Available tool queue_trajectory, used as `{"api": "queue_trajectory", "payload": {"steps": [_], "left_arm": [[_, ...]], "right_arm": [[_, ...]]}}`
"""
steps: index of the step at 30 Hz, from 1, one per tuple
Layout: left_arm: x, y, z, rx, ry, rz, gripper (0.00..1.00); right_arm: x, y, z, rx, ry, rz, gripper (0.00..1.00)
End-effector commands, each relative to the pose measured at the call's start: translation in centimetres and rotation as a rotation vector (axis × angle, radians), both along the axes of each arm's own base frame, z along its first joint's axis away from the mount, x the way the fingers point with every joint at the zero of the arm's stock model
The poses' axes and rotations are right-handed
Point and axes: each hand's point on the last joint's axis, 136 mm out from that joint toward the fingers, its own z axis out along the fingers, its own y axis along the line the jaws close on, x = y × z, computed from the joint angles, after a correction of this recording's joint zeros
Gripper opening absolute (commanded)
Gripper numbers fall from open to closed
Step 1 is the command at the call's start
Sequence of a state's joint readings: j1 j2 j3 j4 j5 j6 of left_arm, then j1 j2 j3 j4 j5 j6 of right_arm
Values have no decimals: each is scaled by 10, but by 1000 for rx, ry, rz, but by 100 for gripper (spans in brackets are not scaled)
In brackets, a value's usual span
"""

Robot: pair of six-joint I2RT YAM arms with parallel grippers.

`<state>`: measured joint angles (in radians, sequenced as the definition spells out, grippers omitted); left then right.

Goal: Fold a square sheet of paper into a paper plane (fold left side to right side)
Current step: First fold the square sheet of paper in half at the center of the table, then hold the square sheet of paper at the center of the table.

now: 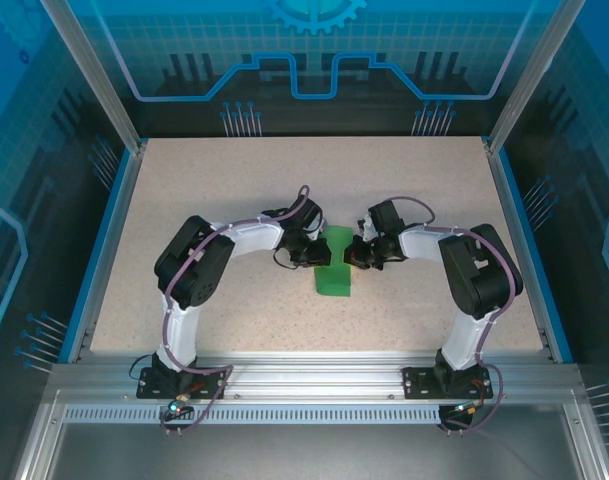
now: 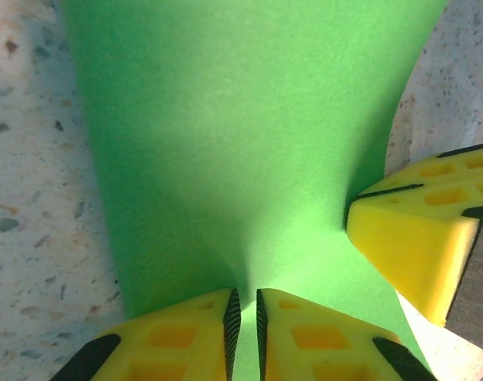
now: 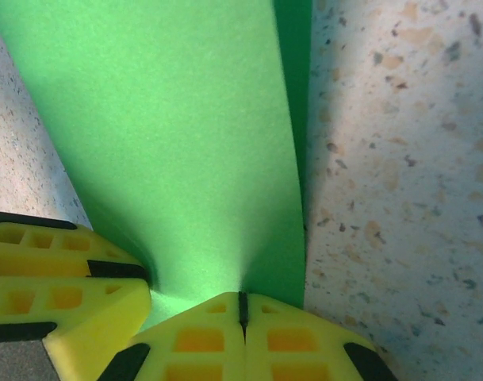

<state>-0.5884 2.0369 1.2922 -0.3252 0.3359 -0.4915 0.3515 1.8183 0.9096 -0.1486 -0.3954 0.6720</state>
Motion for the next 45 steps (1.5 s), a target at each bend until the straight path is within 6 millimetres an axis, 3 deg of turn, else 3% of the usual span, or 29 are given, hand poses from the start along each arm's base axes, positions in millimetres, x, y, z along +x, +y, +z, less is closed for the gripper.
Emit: {"api": "queue_trajectory", "payload": {"steps": [1,10,15,19,22,29,37,45], "left_arm": [[-5,33,-13,61,42,51,19],[-5,56,-5,59,25,80,20],[2,40,30,-64,-72,56,19],[3,15,59,-164,-139,7,19],[1,-3,64,-220,-133,-21,19],[3,-18,32,-206,-43,-31,19],[-11,-13,2,-153,40,-38,20],[-27,1,-22,-75,89,-33,20]], "right_arm": [[-51,-47,-60,-222,223,-40,0],[-52,-48,-61,-216,223,-42,0],[-50,-46,-58,-204,214,-38,0],[-50,-46,-58,-205,216,-39,0],[-50,-46,-57,-206,213,-38,0],[-50,-43,-57,-201,211,-27,0],[-42,-35,-49,-157,165,-18,0],[-7,-15,-5,-45,-27,8,0]]}}
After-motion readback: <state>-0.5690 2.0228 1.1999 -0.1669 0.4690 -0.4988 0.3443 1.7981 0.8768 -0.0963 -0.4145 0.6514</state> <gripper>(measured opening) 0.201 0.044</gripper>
